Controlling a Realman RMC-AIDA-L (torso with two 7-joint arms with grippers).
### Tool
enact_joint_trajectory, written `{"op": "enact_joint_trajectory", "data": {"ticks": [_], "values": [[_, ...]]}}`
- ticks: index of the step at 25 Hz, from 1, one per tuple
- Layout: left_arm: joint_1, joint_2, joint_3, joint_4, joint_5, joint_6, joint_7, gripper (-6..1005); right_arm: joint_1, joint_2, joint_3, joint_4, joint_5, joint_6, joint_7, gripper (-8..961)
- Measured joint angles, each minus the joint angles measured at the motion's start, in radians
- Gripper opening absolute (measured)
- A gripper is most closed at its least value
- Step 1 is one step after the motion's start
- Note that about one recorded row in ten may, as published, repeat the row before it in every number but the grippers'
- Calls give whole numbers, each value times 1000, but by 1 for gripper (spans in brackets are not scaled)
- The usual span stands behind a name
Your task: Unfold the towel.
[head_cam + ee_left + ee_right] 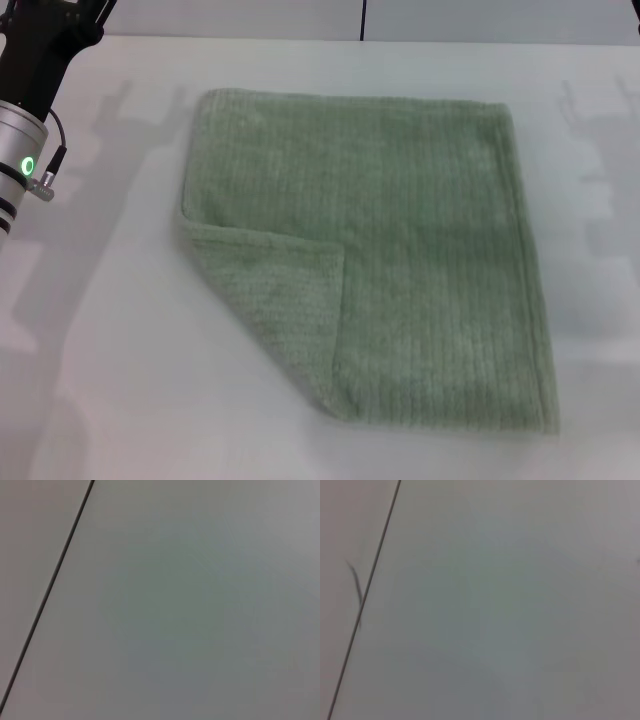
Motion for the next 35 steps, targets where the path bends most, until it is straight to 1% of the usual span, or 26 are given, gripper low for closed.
{"op": "enact_joint_trajectory", "data": {"ticks": [14, 27, 32, 35], "values": [[-3, 0, 0, 7, 0, -2, 1, 832, 5, 1, 0, -8, 0, 17, 3, 731], [-9, 0, 0, 16, -2, -6, 2, 832, 1, 4, 5, -45, 0, 70, 5, 685], [-9, 0, 0, 20, -2, -7, 2, 832, 3, 5, 6, -66, 0, 121, 7, 496], [-9, 0, 0, 22, -2, -7, 2, 831, 1, 3, 7, -119, 0, 200, 5, 372]]}}
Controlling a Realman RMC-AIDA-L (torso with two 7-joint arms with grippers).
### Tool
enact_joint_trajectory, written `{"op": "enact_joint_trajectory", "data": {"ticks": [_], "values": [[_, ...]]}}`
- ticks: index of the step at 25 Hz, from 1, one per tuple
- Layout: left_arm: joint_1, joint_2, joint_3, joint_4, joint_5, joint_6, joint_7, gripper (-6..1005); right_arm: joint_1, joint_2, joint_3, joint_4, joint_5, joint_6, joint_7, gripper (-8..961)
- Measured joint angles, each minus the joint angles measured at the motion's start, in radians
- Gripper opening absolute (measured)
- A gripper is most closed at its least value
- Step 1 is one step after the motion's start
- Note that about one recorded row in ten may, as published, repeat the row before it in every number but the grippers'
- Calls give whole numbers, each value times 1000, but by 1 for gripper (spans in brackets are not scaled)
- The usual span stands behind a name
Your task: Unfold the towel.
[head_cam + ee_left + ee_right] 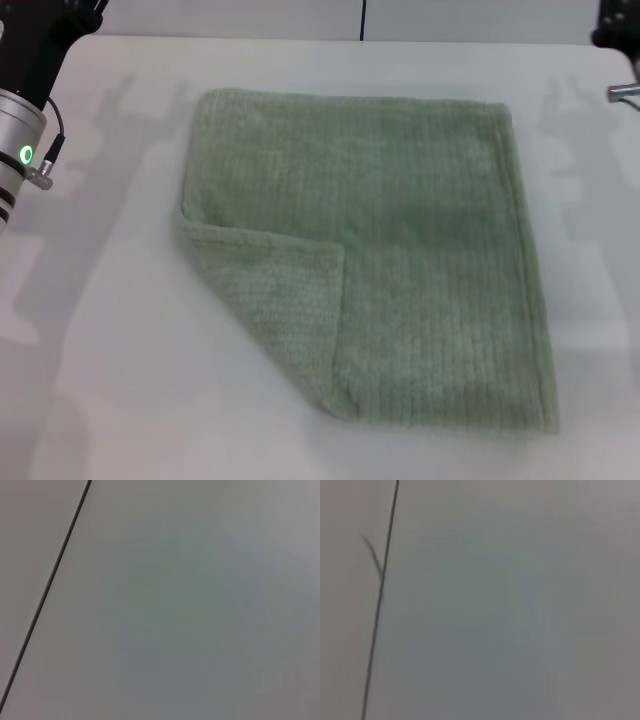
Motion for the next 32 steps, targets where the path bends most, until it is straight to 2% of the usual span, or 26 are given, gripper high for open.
{"op": "enact_joint_trajectory", "data": {"ticks": [5, 9, 15, 21, 28, 32], "values": [[1, 0, 0, 1, 0, 3, 0, 831, -2, -7, 28, -115, 0, 216, -16, 170], [5, 0, 0, 1, 0, 4, 0, 831, -16, -12, 138, -257, 0, 472, -125, 27], [9, 2, 0, 2, 0, 5, 7, 831, -87, -4, 362, -518, 0, 886, -309, 25], [9, 2, 0, 3, 0, 9, 13, 831, -103, -9, 556, -685, -10, 1297, -326, 24], [5, 2, 0, 11, 0, 10, 14, 831, -46, -12, 733, -788, -97, 1718, -320, 24], [2, 1, 0, 14, 0, 10, 14, 831, 11, -24, 800, -782, -127, 1880, -325, 23]]}}
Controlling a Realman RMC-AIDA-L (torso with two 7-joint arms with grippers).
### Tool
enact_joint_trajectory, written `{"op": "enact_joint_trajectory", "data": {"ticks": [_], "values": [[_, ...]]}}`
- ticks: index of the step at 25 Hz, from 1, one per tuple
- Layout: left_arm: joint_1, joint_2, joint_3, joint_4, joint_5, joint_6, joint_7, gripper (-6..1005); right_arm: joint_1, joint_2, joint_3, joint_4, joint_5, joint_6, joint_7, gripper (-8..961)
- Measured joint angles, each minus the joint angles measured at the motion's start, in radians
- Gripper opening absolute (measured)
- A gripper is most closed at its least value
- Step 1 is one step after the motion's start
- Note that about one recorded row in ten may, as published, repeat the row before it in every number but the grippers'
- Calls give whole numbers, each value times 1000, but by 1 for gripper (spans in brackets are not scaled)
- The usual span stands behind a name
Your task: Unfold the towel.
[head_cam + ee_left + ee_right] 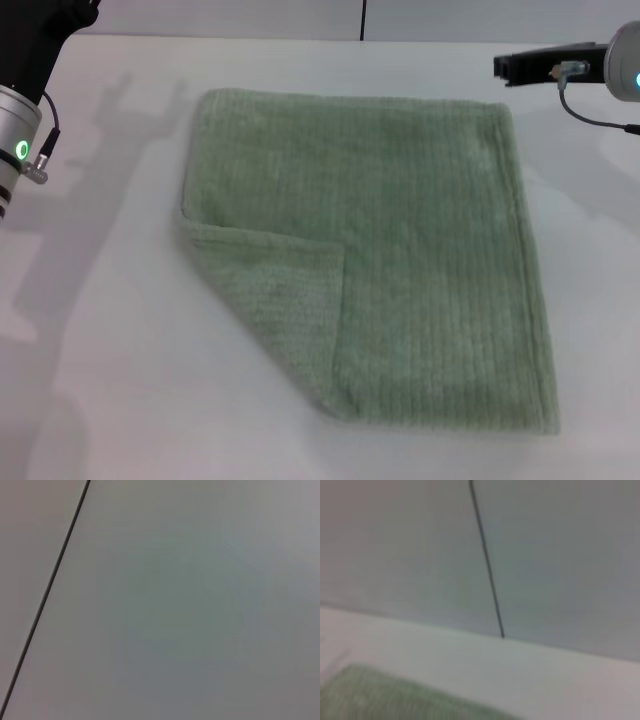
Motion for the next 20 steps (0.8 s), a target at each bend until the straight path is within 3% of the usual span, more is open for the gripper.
{"op": "enact_joint_trajectory", "data": {"ticks": [9, 20], "values": [[-2, -1, 0, 10, 0, 4, -3, 831, 183, -51, 41, 198, -83, 183, -16, 23], [-2, -2, 0, 2, 0, 19, -10, 831, 312, -73, 53, 422, -125, 202, -112, 22]]}}
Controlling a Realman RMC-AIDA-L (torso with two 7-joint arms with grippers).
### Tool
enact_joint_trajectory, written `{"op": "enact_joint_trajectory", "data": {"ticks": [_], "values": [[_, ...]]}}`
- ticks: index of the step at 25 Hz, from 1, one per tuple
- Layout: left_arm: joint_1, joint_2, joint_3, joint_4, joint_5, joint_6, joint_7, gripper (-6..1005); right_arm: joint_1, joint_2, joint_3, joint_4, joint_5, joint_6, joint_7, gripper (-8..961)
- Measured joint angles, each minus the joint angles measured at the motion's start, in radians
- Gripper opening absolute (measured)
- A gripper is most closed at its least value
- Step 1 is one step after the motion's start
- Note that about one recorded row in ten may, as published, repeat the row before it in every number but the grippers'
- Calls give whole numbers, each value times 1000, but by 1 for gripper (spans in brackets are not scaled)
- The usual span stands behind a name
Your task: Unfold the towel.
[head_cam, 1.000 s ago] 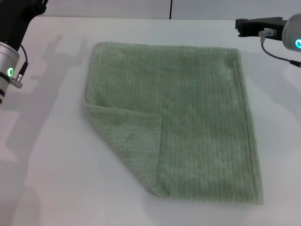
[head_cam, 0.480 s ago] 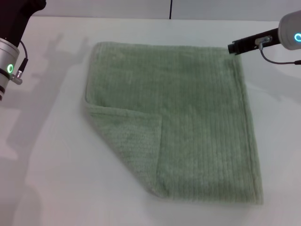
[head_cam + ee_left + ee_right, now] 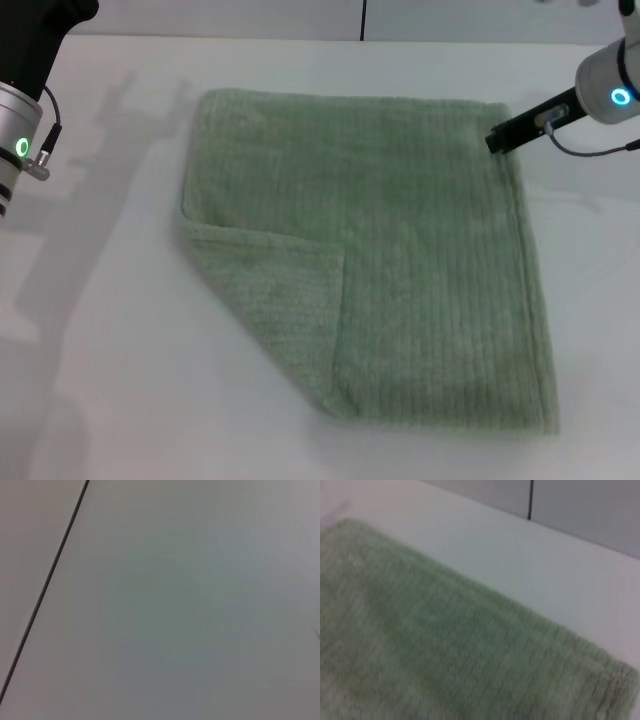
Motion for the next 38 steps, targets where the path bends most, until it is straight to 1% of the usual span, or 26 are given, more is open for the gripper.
{"op": "enact_joint_trajectory", "data": {"ticks": [3, 10, 19, 38], "values": [[1, 0, 0, -8, 0, 13, -3, 831, 15, -1, 3, 36, -2, -3, -21, 22], [7, 0, 0, -14, 0, 36, -4, 831, 23, -1, 11, 78, -4, -10, -69, 21], [9, 0, 0, -17, 3, 51, -4, 830, 47, -1, 13, 152, 0, -51, -126, 20], [11, 0, 2, -28, 8, 59, -5, 830, 58, 6, 35, 194, 5, -75, -191, 20]]}}
